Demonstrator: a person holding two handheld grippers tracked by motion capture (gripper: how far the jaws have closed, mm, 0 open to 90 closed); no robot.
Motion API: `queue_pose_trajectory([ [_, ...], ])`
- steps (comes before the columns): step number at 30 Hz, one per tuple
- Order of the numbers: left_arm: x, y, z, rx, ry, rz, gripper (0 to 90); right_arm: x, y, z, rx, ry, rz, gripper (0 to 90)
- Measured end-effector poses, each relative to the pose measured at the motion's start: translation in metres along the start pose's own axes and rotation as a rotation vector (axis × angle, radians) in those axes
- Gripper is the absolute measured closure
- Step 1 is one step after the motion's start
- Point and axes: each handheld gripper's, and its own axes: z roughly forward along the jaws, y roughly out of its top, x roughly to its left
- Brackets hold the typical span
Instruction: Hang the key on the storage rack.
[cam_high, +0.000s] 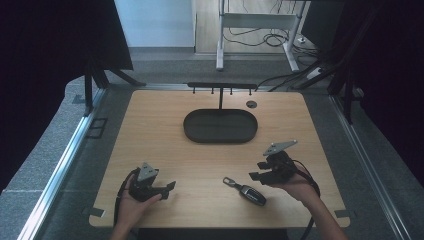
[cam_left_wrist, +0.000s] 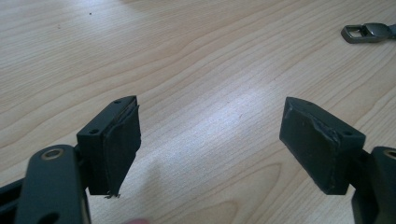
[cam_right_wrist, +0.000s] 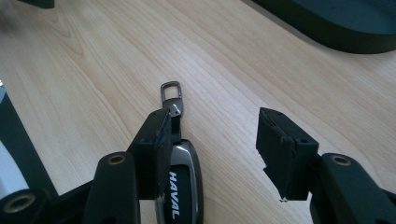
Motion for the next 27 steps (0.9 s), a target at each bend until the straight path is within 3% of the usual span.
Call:
queue_pose_trajectory([
  [12,0.0,-0.001,0.002,0.012,0.004,0.009,21.2,0.011,0.008,0.024,0.095,0.005,-0.047,47.4],
  [19,0.001,-0.001,0.001,0.015,0.003,0.005,21.3,0.012,0.013,0.032,0.141,0.03,-0.056,47.9],
  [27,0.002,-0.002,0.004,0.022,0.001,0.011,21.2,0.017,0.026,0.038,0.249,0.006,-0.091,49.8],
])
